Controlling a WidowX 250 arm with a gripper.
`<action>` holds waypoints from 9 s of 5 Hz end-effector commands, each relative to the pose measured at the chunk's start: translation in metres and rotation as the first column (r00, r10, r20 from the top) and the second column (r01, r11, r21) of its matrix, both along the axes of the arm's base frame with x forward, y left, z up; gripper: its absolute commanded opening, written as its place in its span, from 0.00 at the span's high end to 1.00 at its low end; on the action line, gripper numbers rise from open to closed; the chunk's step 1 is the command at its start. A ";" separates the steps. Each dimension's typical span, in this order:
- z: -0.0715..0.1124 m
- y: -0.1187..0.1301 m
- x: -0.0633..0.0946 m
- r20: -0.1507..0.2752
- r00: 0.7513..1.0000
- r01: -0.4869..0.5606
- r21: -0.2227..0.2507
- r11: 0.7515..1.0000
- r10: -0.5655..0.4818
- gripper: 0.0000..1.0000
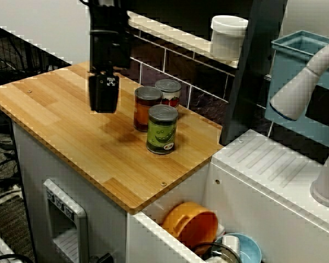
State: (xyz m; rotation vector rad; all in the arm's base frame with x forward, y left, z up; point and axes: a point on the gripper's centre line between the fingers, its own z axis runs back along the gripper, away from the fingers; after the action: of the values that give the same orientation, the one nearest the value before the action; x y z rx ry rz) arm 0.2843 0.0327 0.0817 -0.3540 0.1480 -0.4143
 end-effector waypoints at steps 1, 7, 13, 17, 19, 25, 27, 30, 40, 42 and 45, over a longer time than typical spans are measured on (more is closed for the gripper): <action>0.006 0.027 0.005 0.206 0.869 -0.465 0.022 0.885 0.451 0.00; -0.002 0.040 0.080 0.349 0.818 -0.501 0.040 0.865 0.458 0.00; -0.010 0.043 0.088 0.238 0.947 -0.242 0.090 0.966 0.216 0.00; -0.002 -0.022 0.054 0.009 0.995 -0.102 -0.064 0.993 0.103 0.00; -0.002 -0.037 0.036 -0.046 0.996 -0.077 -0.108 0.991 0.072 0.00; 0.018 -0.008 0.045 0.013 0.910 0.413 -0.064 0.908 -0.413 0.00; 0.009 -0.010 0.037 0.035 0.875 0.484 -0.068 0.873 -0.482 0.00; -0.008 -0.036 0.040 0.014 0.882 0.470 -0.085 0.879 -0.470 0.00; -0.014 -0.114 0.019 -0.038 0.906 0.413 -0.143 0.900 -0.421 0.00; -0.002 -0.075 0.011 0.060 0.994 0.084 0.037 0.996 -0.087 0.00; -0.011 -0.036 0.020 0.197 0.804 -0.564 -0.044 0.824 0.561 0.00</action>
State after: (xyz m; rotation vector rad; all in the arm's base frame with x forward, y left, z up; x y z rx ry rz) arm 0.3108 0.0030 0.0427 -0.3318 -0.0814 0.1613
